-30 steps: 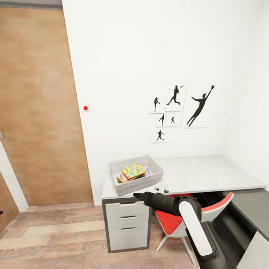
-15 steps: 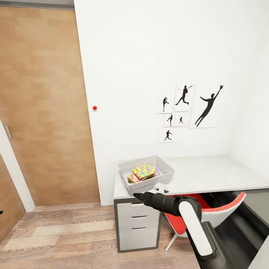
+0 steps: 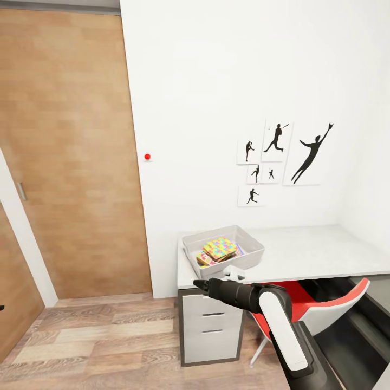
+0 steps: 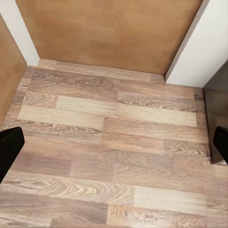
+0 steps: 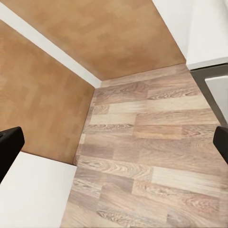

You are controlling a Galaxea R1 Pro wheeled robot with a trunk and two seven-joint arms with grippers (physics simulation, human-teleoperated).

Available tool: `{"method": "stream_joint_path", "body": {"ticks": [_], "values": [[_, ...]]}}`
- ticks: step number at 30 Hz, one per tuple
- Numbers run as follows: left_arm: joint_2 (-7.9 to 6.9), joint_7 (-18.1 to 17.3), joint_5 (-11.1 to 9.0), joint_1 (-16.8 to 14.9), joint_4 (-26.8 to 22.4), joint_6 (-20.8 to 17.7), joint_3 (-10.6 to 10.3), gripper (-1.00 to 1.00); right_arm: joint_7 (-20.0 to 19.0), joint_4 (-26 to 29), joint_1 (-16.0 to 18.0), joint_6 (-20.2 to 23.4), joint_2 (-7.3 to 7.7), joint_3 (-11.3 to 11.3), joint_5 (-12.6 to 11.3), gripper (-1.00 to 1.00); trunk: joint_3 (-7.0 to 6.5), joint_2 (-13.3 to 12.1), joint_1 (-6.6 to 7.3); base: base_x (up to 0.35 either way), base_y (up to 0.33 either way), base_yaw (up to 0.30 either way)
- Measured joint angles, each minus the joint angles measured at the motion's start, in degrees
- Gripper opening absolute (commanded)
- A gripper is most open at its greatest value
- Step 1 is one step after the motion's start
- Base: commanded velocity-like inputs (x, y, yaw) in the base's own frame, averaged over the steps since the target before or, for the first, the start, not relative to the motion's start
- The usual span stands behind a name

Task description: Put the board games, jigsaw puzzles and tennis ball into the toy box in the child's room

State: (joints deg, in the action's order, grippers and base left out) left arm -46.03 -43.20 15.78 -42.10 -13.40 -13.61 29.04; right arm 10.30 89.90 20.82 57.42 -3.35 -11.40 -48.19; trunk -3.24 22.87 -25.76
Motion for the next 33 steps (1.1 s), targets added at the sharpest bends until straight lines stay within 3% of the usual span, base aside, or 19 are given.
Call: {"method": "stream_joint_path", "body": {"ticks": [12, 19, 28, 31, 33], "values": [[0.02, -0.3, 0.0, 0.0, 0.0, 0.0, 0.0, 1.00, 0.4, -0.4, 0.0, 0.0, 0.53, 0.6, 0.6, 1.00, 0.00, 0.0, 0.00, 0.000, 0.004, 0.000], [-0.24, -3.4, 0.2, 0.0, 0.0, 0.1, -0.1, 1.00, 1.7, -0.3, -0.1, 0.3, 1.17, 0.5, 0.9, 1.00, 0.00, 0.0, 0.00, 0.000, 0.000, 0.000], [-0.41, -4.6, 0.3, 0.0, 0.0, 0.3, -0.2, 1.00, 4.8, -0.6, -6.8, -0.1, 3.34, 0.4, 1.2, 1.00, 0.00, 0.0, 0.00, 0.000, 0.000, 0.000], [-0.42, -4.6, 0.3, 0.0, 0.0, 0.4, -0.2, 1.00, 4.9, -2.4, -8.9, -2.4, 4.00, 0.5, 3.3, 1.00, 0.00, 0.0, 0.00, 0.000, 0.000, 0.000], [-0.42, -4.7, 0.2, 0.0, 0.0, 0.4, -0.2, 1.00, 4.8, -4.6, -10.1, -5.6, 4.71, 0.5, 6.4, 1.00, 0.00, 0.0, 0.00, 0.000, 0.000, 0.000]]}}
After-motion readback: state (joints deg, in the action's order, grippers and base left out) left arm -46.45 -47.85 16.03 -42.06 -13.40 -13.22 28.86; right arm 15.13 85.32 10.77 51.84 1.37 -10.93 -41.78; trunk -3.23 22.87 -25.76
